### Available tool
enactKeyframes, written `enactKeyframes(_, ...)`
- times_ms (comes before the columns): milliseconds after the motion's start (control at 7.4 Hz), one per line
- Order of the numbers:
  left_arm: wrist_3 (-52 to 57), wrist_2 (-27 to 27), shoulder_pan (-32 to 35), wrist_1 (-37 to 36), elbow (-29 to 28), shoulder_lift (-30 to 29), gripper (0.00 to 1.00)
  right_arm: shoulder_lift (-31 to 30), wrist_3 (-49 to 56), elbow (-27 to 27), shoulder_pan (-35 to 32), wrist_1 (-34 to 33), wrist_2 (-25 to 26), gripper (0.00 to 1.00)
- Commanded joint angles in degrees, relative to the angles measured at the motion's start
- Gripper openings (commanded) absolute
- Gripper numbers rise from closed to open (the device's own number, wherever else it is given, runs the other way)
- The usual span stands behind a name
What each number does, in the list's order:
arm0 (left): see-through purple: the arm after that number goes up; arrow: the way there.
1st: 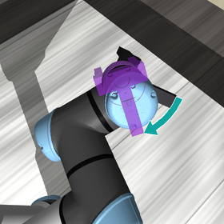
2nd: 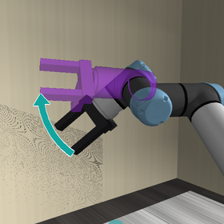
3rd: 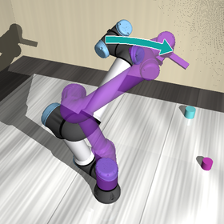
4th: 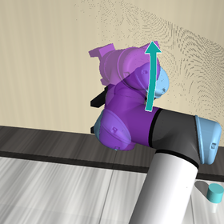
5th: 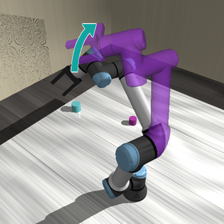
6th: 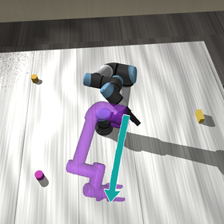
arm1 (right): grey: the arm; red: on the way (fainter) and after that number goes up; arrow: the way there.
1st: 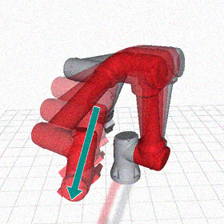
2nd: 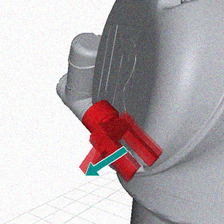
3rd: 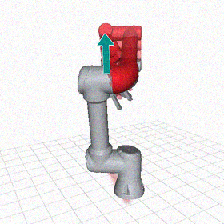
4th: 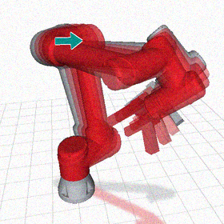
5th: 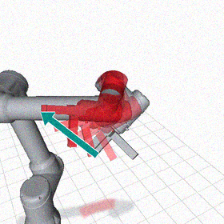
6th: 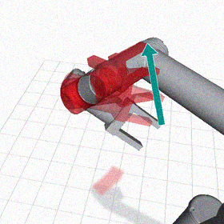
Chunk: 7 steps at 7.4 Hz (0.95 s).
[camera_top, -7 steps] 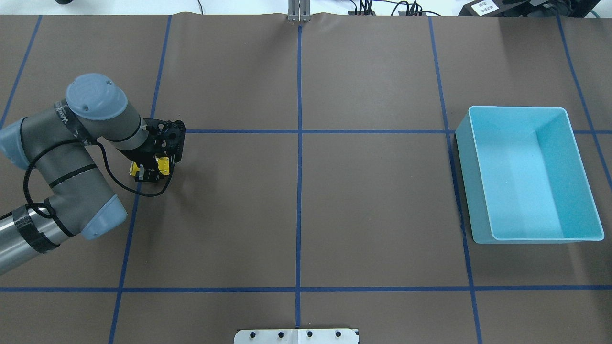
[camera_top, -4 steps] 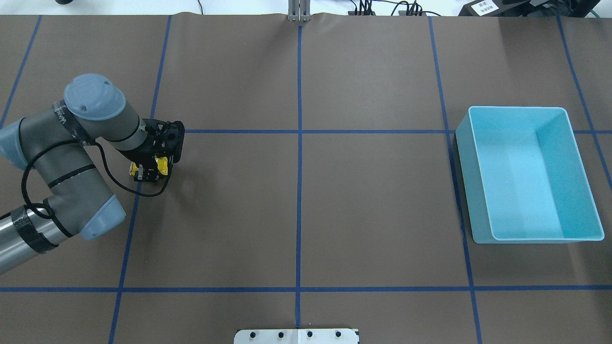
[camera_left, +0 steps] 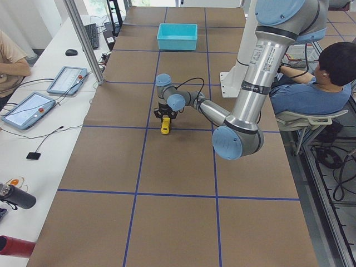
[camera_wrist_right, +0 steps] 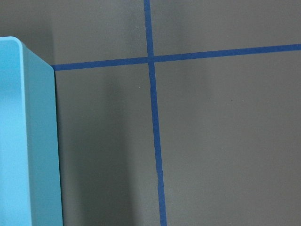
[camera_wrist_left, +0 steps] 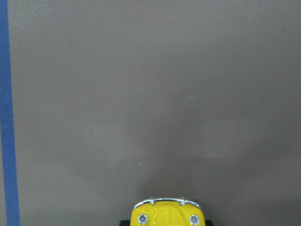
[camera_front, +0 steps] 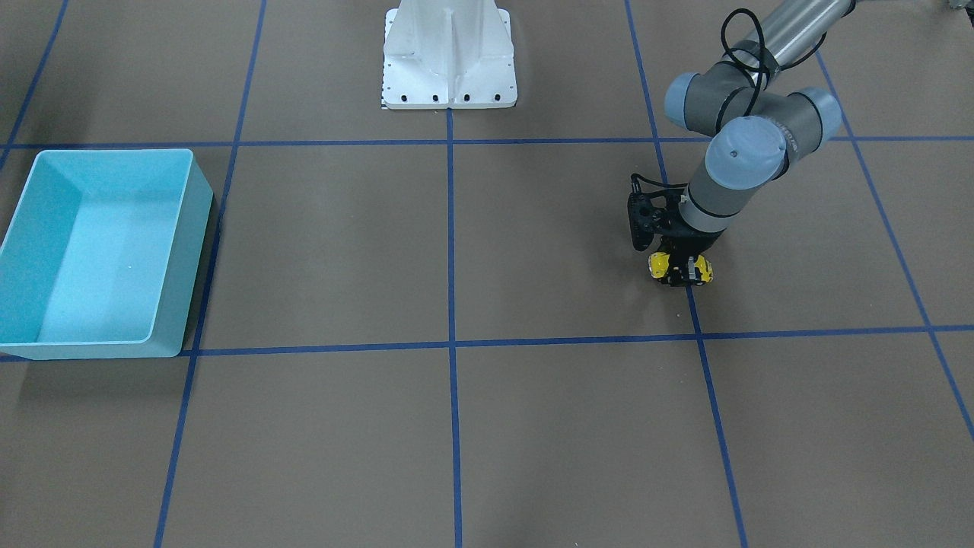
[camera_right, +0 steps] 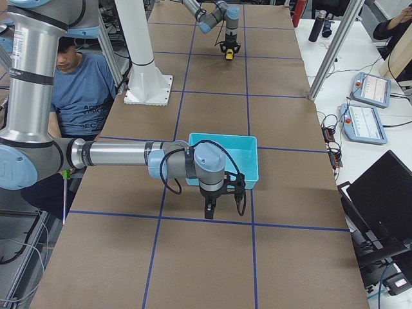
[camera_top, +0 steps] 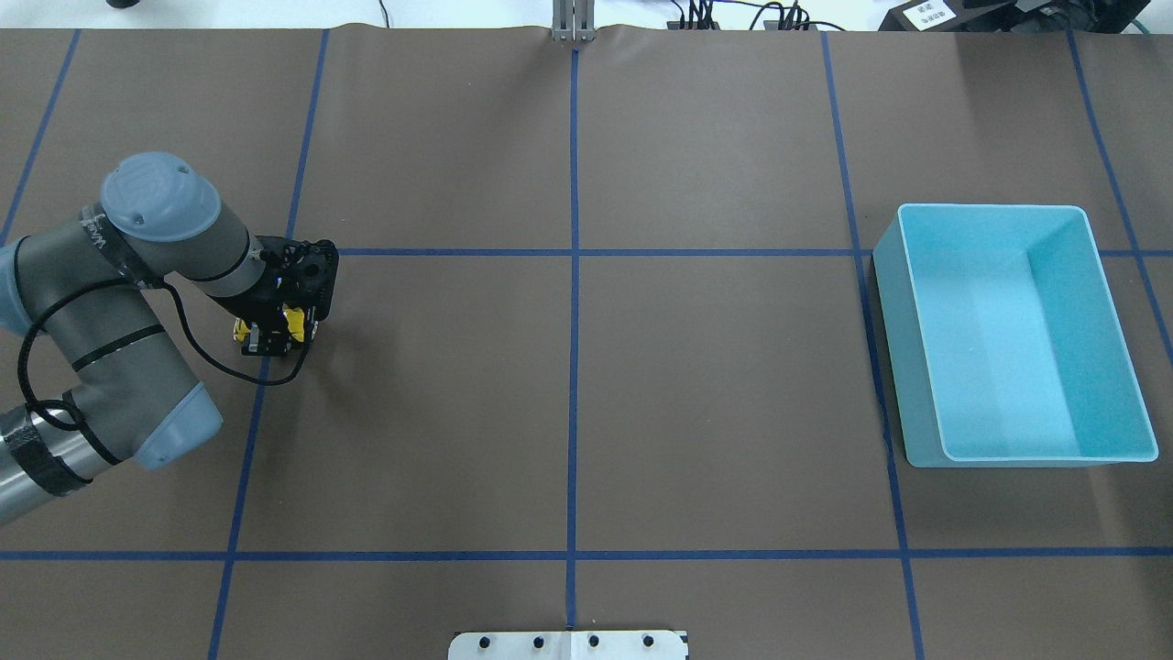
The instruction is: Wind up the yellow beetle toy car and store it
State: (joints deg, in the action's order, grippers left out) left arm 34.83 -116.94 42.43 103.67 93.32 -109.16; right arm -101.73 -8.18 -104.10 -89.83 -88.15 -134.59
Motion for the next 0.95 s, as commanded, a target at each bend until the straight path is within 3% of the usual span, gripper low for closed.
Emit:
enactKeyframes(0, 0.06, -0.65, 0.02, 1.35, 0.02, 1.13, 0.00, -0.05, 0.00, 0.04, 0.00, 0.00, 0.03, 1.00)
enactKeyframes(811, 1.91, -1.80, 0.37, 2.59, 0.19, 2.45, 0.00, -0.05, 0.00, 0.12, 0.00, 0.00, 0.03, 1.00)
